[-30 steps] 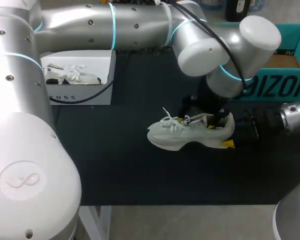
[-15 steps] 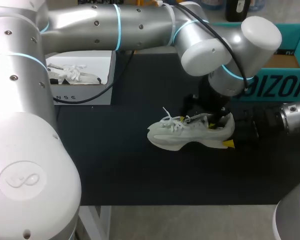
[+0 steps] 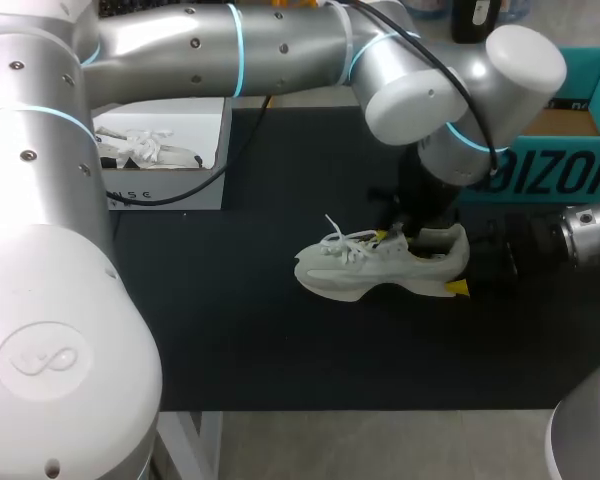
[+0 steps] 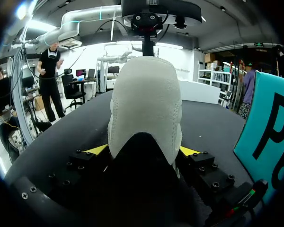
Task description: Take the shoe out of the shoebox, open the shoe tongue, remove and reinsert the insole, then place the shoe into the shoebox
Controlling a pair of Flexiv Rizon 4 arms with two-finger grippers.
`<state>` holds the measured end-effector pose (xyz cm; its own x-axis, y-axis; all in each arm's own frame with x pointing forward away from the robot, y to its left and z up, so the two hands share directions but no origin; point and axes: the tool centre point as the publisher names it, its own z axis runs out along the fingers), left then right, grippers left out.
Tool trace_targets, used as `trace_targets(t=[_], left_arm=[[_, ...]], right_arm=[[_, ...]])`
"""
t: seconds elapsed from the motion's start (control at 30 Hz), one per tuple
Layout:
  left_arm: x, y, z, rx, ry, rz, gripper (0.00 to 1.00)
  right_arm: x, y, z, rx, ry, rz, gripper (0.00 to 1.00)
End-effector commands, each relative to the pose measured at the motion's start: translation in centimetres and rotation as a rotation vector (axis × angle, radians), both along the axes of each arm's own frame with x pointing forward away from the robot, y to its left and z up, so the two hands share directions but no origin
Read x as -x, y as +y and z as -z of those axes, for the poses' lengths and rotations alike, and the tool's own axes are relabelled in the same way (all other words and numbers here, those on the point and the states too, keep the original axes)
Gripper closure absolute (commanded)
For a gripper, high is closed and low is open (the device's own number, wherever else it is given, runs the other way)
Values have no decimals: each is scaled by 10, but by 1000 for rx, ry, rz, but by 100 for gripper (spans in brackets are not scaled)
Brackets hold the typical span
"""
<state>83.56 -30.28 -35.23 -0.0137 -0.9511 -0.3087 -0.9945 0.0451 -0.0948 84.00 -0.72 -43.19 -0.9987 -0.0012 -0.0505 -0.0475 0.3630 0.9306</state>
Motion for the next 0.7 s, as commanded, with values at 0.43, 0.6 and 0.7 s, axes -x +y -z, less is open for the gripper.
trace_targets(t=[0.43, 0.6, 0.7], left_arm=[[16, 61, -22, 99, -19, -104, 100], [16, 71, -12, 200, 22, -90, 100], [15, 58, -10, 289, 41, -33, 100]], right_arm=[[0, 2, 2, 3, -1, 2, 100], [0, 2, 2, 3, -1, 2, 100], [0, 2, 2, 3, -1, 2, 100]])
